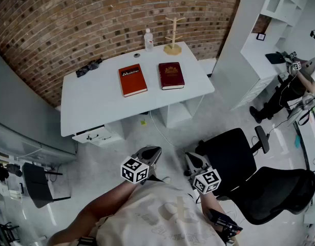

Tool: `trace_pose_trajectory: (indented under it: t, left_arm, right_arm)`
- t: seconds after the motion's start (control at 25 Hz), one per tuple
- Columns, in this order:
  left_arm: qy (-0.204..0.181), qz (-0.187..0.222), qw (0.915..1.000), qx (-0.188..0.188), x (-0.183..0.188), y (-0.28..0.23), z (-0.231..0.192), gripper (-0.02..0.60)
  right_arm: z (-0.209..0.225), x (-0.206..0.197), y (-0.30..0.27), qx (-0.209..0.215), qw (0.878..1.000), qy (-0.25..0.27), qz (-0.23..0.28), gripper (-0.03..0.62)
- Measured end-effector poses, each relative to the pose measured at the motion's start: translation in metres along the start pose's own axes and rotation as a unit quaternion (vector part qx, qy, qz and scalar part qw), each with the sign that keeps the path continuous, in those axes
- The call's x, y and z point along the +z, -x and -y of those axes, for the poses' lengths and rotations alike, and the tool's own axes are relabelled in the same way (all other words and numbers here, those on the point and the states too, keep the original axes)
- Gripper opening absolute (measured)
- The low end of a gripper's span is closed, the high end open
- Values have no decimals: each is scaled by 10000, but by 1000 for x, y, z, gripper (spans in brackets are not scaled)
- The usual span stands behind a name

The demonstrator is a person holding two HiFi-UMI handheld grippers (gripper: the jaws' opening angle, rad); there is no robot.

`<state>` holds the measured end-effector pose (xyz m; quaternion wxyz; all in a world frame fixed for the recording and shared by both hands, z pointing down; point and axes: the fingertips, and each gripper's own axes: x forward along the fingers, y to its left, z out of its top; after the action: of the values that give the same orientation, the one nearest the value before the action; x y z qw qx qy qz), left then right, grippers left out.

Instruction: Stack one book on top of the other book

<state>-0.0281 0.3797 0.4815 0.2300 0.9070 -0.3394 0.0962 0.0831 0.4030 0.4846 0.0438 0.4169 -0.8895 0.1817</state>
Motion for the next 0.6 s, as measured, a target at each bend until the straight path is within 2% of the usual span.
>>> trace_pose_trajectory:
  t: [0.6]
  left_arm:
    - [-8,-16,9999,118,3,-2,-5,20]
  right_arm:
    - [14,8,-2,-70,9999,-78,97,21]
